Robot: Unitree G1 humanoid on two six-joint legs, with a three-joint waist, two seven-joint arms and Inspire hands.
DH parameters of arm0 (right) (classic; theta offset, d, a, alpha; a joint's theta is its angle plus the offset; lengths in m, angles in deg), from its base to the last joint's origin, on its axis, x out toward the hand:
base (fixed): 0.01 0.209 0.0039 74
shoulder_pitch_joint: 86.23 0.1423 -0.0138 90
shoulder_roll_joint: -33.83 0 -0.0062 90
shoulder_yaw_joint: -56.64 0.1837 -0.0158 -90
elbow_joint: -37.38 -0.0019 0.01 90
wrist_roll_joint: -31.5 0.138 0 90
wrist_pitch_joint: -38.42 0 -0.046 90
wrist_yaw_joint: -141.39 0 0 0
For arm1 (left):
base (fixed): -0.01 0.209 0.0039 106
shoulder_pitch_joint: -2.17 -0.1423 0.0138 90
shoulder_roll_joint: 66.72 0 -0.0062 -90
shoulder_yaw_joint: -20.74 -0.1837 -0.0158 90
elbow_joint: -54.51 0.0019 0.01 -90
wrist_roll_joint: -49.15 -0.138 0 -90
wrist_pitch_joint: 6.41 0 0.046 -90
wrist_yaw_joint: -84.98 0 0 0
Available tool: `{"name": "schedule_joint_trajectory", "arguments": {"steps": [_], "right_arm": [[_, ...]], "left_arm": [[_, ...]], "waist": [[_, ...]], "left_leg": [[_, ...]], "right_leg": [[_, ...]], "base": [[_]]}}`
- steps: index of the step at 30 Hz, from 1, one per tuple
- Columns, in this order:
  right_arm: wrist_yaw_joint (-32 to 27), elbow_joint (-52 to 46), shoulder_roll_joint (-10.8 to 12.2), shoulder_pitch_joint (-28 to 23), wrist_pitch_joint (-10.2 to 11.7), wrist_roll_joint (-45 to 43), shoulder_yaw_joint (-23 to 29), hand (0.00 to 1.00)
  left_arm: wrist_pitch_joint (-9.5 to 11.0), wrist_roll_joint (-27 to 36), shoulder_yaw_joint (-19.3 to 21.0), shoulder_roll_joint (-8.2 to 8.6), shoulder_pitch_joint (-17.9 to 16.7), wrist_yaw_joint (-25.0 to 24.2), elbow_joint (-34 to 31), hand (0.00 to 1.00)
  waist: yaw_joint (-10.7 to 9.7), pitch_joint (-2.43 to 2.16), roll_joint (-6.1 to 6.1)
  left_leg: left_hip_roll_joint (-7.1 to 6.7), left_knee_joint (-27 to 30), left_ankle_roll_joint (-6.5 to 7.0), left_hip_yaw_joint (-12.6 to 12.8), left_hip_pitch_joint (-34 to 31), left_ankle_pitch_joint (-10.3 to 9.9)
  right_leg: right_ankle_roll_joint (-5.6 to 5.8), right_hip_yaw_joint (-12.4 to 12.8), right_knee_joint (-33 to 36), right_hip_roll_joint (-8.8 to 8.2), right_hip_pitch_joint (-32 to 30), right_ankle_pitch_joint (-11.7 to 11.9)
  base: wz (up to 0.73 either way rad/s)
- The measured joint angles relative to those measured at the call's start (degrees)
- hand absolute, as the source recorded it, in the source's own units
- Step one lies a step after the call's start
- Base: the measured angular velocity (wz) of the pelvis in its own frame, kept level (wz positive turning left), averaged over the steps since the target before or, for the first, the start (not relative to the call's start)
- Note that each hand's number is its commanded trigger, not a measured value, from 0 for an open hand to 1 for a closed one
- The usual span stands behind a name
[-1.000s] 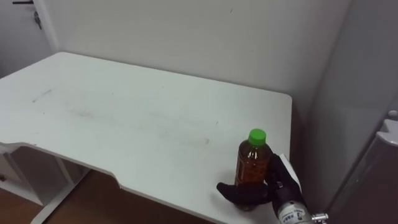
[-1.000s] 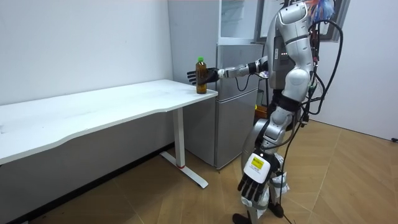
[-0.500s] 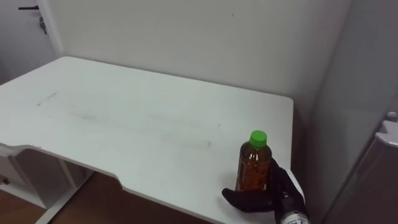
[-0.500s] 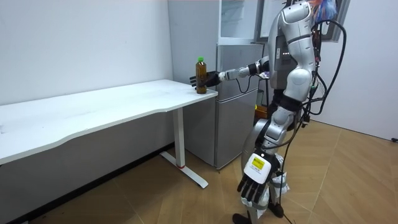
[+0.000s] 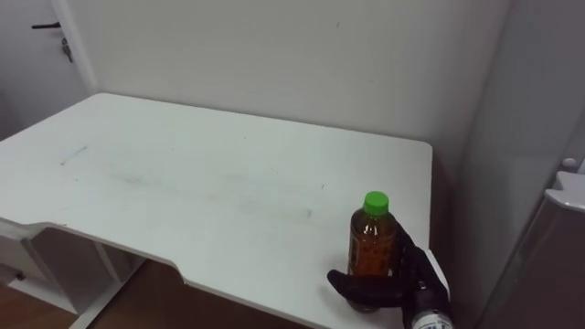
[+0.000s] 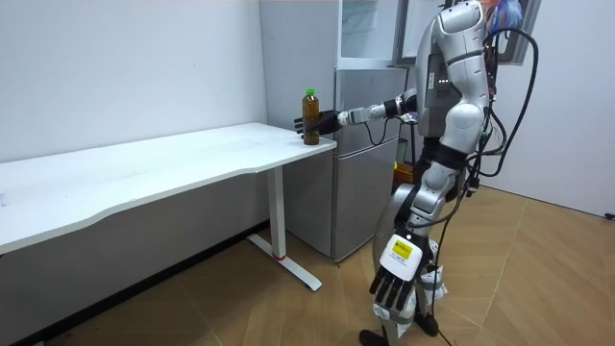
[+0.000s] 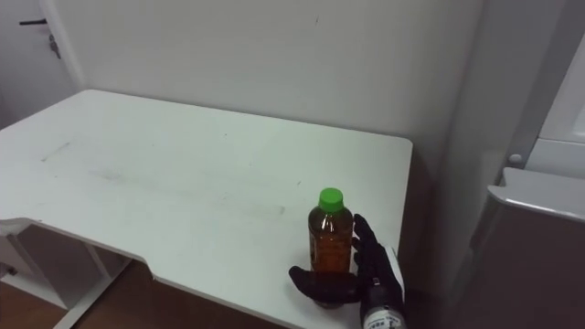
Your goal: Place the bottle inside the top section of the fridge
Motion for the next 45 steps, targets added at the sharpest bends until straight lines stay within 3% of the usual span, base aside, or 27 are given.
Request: {"name": "schedule_joint_trajectory", "arguments": {"steps": [5, 9, 18, 19, 20, 21, 27, 36, 41, 45], "right_arm": [[-0.2, 0.0, 1.0, 0.0, 0.0, 0.0, 1.4, 0.00], [-0.2, 0.1, 1.0, 0.0, 0.1, 0.0, 1.4, 0.00], [-0.6, 0.1, 1.0, 0.0, 0.1, -0.6, 1.4, 0.00], [-1.0, 0.1, 1.0, 0.0, 0.1, -0.6, 1.3, 0.27], [-1.5, 0.3, 1.1, 0.1, 0.1, -1.5, 1.3, 0.70], [-1.5, 0.4, 1.2, 0.1, 0.1, -2.0, 1.3, 1.00], [-2.6, 2.1, 1.1, 0.1, 0.1, -2.7, 1.5, 1.00], [-3.8, 5.0, 0.9, 2.0, -0.2, 0.3, 1.4, 1.00], [-3.9, 5.9, 1.0, 2.7, -0.2, 0.2, 1.3, 1.00], [-3.9, 5.5, 0.8, 2.7, -0.2, 0.2, 1.4, 1.00]], "left_arm": [[-0.1, 0.0, 0.0, 0.10, -0.1, -0.1, 0.2, 0.00], [-0.1, 0.0, 0.0, 0.11, -0.1, -0.1, 0.2, 0.00], [-0.2, -0.1, 0.0, 0.15, -0.4, -0.1, 0.1, 0.00], [-0.2, -0.1, 0.0, 0.15, -0.4, -0.1, 0.1, 0.00], [-0.2, -0.2, 0.0, 0.15, -0.5, -0.1, -0.1, 0.00], [-0.2, -0.3, 0.0, 0.14, -0.6, -0.1, -0.1, 0.00], [-0.8, -0.3, 0.1, 0.03, -2.1, -0.1, -1.8, 0.00], [-1.1, 1.0, 0.1, -0.43, -2.4, -0.1, -3.1, 0.00], [0.0, 0.9, 0.2, -0.93, -2.1, -0.2, -2.4, 0.00], [0.1, 0.9, 0.3, -0.90, -2.1, -0.7, -2.2, 0.00]], "waist": [[0.1, 0.18, 0.17], [0.1, 0.24, 0.09], [0.2, 0.28, -0.10], [0.3, 0.27, -0.12], [0.4, 0.25, -0.15], [0.5, 0.23, -0.19], [0.5, -0.30, -1.33], [1.5, 0.06, -2.40], [1.9, 0.64, -3.47], [1.8, 0.61, -3.67]], "left_leg": [[0.00, 0.0, 0.00, 0.0, -0.1, 0.0], [-0.09, 0.0, 0.01, 0.0, -0.1, 0.0], [-0.15, 0.0, 0.00, -0.1, -0.2, 0.0], [-0.16, 0.0, 0.00, -0.1, -0.2, 0.0], [-0.17, 0.0, 0.00, -0.1, -0.2, 0.0], [-0.19, 0.0, 0.01, -0.1, -0.2, 0.0], [-0.27, -0.1, 0.04, -0.1, -0.5, 0.0], [-0.29, 0.0, 0.04, -0.3, -0.4, 0.0], [-0.31, 0.0, 0.04, -0.3, -0.2, 0.0], [-0.19, 0.1, 0.06, -0.4, -0.6, 0.0]], "right_leg": [[-0.02, 0.0, 0.2, -0.05, -0.1, -0.1], [0.04, -0.2, 1.0, -0.81, -0.4, -0.6], [0.02, -0.6, 1.0, -0.66, -0.5, -0.8], [0.02, -0.7, 1.0, -0.65, -0.5, -0.8], [0.03, -0.7, 1.0, -0.65, -0.5, -0.8], [0.03, -0.8, 1.0, -0.67, -0.5, -0.8], [0.04, -1.4, 1.2, -0.78, -0.5, -0.8], [0.04, -1.6, 1.3, -0.79, -0.5, -0.9], [0.03, -1.6, 1.1, -0.76, -0.2, -0.9], [0.06, -1.7, 1.1, -0.82, -0.6, -0.9]], "base": [[0.00], [0.00], [0.00], [0.00], [0.00], [0.00], [0.00], [0.00], [0.00], [0.00]]}}
